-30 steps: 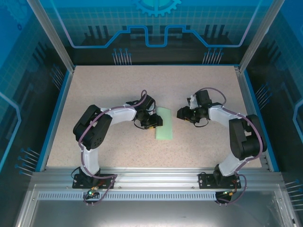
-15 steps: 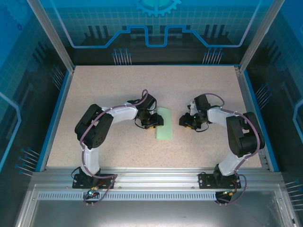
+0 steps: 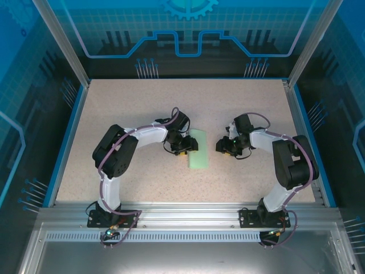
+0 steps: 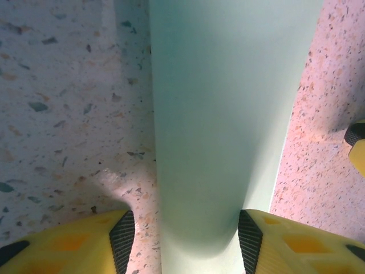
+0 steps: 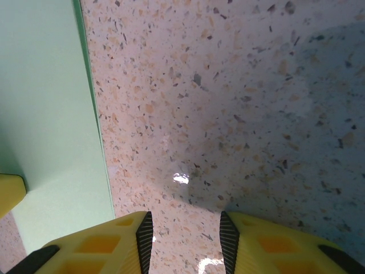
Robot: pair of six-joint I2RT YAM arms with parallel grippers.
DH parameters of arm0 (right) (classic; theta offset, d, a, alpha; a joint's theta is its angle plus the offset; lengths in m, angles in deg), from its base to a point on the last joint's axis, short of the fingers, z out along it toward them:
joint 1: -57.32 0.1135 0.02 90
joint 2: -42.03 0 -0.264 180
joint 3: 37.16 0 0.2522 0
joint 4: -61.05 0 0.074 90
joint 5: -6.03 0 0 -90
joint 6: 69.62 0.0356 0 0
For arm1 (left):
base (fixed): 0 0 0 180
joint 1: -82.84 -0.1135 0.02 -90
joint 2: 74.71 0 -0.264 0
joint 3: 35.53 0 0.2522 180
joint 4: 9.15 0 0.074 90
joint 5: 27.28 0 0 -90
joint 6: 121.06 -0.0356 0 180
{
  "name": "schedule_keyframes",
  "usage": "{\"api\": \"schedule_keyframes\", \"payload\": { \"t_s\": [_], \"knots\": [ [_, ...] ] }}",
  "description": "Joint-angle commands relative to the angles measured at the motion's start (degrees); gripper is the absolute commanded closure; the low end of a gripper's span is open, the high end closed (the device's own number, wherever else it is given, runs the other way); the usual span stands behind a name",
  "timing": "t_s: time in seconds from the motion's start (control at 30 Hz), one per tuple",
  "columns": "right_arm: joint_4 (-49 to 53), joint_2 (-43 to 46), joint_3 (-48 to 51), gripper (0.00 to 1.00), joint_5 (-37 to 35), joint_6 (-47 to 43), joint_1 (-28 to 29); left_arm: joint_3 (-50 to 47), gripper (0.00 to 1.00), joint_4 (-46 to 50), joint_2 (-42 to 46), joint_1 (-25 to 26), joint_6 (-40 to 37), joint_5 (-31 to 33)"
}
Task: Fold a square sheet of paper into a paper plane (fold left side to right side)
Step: First fold in half a square sheet of paper at the center of the table.
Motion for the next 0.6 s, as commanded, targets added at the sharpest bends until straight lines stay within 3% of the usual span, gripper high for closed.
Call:
{"api": "schedule_keyframes", "payload": {
  "t_s": [0.0, 0.57],
  "knots": [
    [1.17, -1.32, 0.28, 0.61, 0.63, -0.44, 0.61, 1.47, 0.43, 0.86, -3.53, 0.76, 1.87, 1.07],
    [0.38, 0.01, 0.10, 0.62, 2.14, -0.30, 2.08, 2.05, 0.43, 1.99, -4.56, 0.82, 2.15, 1.25]
  ]
}}
